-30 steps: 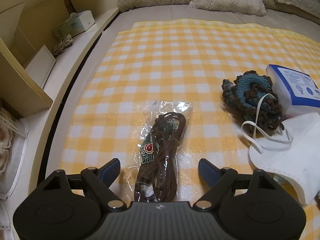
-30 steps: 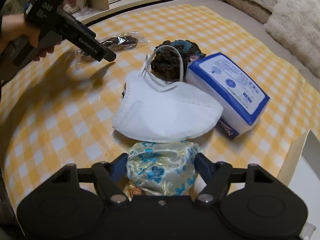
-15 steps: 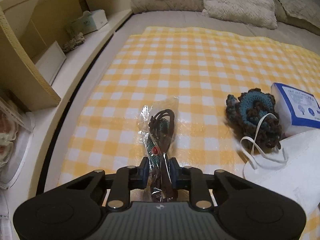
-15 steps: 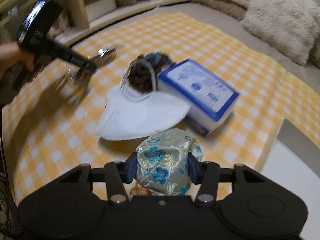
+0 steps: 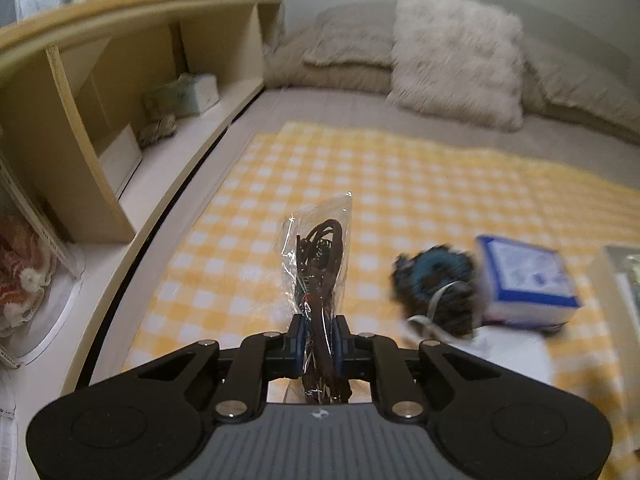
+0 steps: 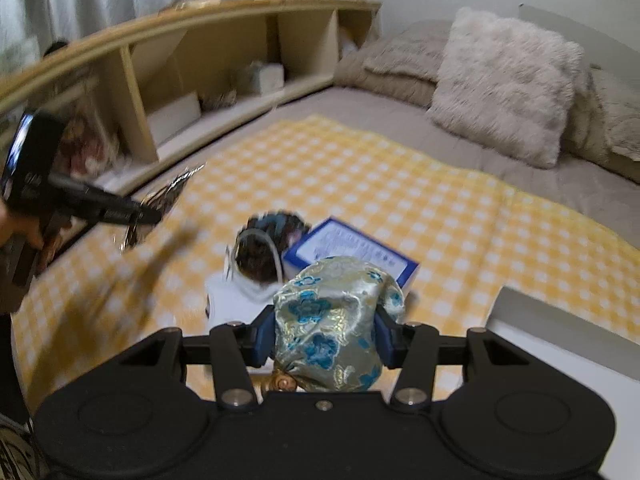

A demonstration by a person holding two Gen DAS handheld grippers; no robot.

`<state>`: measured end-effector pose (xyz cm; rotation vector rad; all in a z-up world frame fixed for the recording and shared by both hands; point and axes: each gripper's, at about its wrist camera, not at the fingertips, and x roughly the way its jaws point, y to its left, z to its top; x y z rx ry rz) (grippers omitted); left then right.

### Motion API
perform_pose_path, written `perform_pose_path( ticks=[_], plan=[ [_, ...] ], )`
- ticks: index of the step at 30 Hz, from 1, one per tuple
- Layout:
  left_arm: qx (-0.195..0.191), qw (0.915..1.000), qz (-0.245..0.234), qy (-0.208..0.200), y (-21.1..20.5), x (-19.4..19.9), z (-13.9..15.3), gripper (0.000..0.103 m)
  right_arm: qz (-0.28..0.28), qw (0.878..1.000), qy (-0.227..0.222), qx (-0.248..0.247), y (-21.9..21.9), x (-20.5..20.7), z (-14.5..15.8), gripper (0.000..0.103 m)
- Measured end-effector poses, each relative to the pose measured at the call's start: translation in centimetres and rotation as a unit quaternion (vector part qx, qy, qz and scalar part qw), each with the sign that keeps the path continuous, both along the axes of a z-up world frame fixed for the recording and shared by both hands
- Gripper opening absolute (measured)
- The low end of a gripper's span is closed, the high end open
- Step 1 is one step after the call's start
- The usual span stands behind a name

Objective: Organize soft objects
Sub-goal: 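Carry the floral pouch toward the tray while the left lowers the cable bag into it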

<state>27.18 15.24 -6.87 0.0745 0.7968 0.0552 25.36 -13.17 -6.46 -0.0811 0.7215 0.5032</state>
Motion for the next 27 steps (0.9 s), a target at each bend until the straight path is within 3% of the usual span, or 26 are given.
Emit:
perform_pose_path(
  ticks=[14, 27],
  plan=[
    [-0.051, 0.9938, -0.058, -0.08, -6.2, -3.9, 5.2, 0.014, -0.057, 0.996, -0.064, 0.036, -4.7, -2.8, 4.0, 0.05],
    [-0.14, 0.9754, -0.138, -0.099, -15.0, -4.8, 6.6, 0.014, -0.132, 0.988, -0.082, 0.023, -12.4, -5.7, 5.1, 0.05]
  ],
)
